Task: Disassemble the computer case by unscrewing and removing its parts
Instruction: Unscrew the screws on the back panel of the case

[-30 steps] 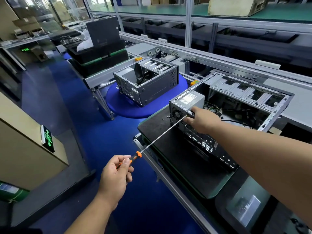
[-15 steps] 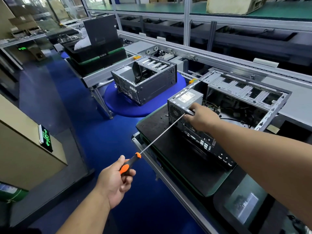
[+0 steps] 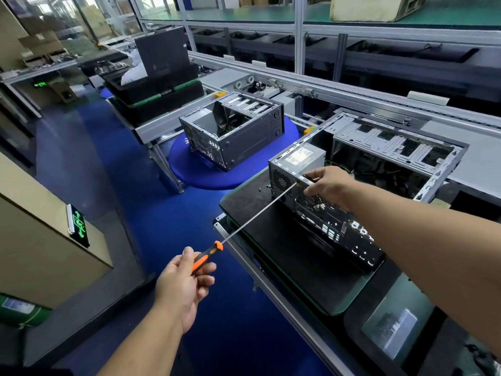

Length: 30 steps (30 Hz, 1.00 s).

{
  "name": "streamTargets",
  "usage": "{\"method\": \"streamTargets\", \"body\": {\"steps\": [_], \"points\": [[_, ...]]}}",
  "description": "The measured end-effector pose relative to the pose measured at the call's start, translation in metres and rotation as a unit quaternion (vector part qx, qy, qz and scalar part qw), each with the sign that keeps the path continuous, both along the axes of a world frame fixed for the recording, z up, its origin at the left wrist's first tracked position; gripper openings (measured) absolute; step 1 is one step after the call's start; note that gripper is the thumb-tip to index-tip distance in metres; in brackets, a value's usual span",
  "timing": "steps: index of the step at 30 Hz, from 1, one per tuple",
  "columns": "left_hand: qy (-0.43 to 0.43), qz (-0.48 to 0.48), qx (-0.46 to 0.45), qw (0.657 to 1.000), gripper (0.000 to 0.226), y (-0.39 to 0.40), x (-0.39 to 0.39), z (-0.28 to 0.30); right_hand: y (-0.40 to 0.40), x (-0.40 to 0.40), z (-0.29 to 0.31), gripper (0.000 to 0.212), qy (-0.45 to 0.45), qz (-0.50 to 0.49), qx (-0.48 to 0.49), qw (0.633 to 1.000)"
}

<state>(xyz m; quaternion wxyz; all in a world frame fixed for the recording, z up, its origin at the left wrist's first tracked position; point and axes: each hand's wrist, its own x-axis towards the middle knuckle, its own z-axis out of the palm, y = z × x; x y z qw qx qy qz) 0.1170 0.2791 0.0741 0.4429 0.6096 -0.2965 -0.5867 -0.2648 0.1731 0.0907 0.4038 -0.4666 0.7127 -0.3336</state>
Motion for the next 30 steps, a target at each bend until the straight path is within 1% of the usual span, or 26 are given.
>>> {"method": "streamTargets", "body": {"steps": [2,3,4,6,8,10,12,14,16,18,20,22,24,27,30], "points": [[-0.013,0.008,0.023,1.000,0.041,-0.001,-0.001,0.001,0.000,-0.001,0.000,0.051,-0.007,-0.003,0.000,1.000],[-0.005,0.011,0.032,0.999,0.042,-0.001,-0.002,0.002,0.000,-0.001,-0.001,0.050,-0.011,-0.004,0.000,1.000],[0.013,0.015,0.037,0.999,0.038,-0.001,-0.001,0.002,0.000,-0.002,-0.002,0.050,-0.015,-0.004,0.000,1.000],[0.057,0.027,0.031,0.998,0.022,-0.001,-0.001,0.004,0.000,-0.004,-0.003,0.048,-0.023,0.001,-0.001,1.000],[0.078,0.039,0.013,0.996,0.015,-0.001,0.001,0.003,-0.001,-0.006,-0.005,0.038,-0.030,0.002,-0.006,1.000],[0.069,0.042,-0.007,0.997,0.015,-0.002,0.002,0.001,-0.003,-0.008,-0.008,0.024,-0.042,-0.018,-0.015,0.999],[0.046,0.038,-0.016,0.998,0.015,-0.004,0.001,-0.001,-0.006,-0.010,-0.011,0.019,-0.037,-0.057,-0.013,0.998],[0.006,0.035,-0.016,0.999,0.025,-0.005,0.000,-0.001,-0.008,-0.009,-0.013,0.014,-0.018,-0.078,0.000,0.997],[-0.030,0.035,-0.008,0.999,0.040,-0.006,-0.002,-0.003,-0.009,-0.008,-0.015,0.012,-0.012,-0.086,0.005,0.996],[-0.038,0.040,0.010,0.998,0.047,-0.005,-0.001,-0.003,-0.009,-0.009,-0.014,0.010,-0.018,-0.096,0.004,0.995],[-0.011,0.031,0.021,0.999,0.041,-0.005,0.001,-0.003,-0.009,-0.009,-0.013,0.011,-0.032,-0.103,0.006,0.994],[0.023,0.025,0.009,0.999,0.026,-0.004,0.002,-0.002,-0.008,-0.009,-0.013,0.011,-0.037,-0.103,0.004,0.994],[0.034,0.034,-0.011,0.999,0.017,-0.004,0.002,-0.002,-0.008,-0.007,-0.013,0.012,-0.020,-0.100,-0.005,0.995],[0.026,0.033,-0.027,0.999,0.015,-0.005,0.002,-0.003,-0.008,-0.003,-0.011,0.014,0.020,-0.098,-0.016,0.995],[-0.007,0.021,-0.029,0.999,0.023,-0.006,0.004,-0.004,-0.006,-0.002,-0.009,0.015,0.032,-0.094,-0.017,0.995]]}}
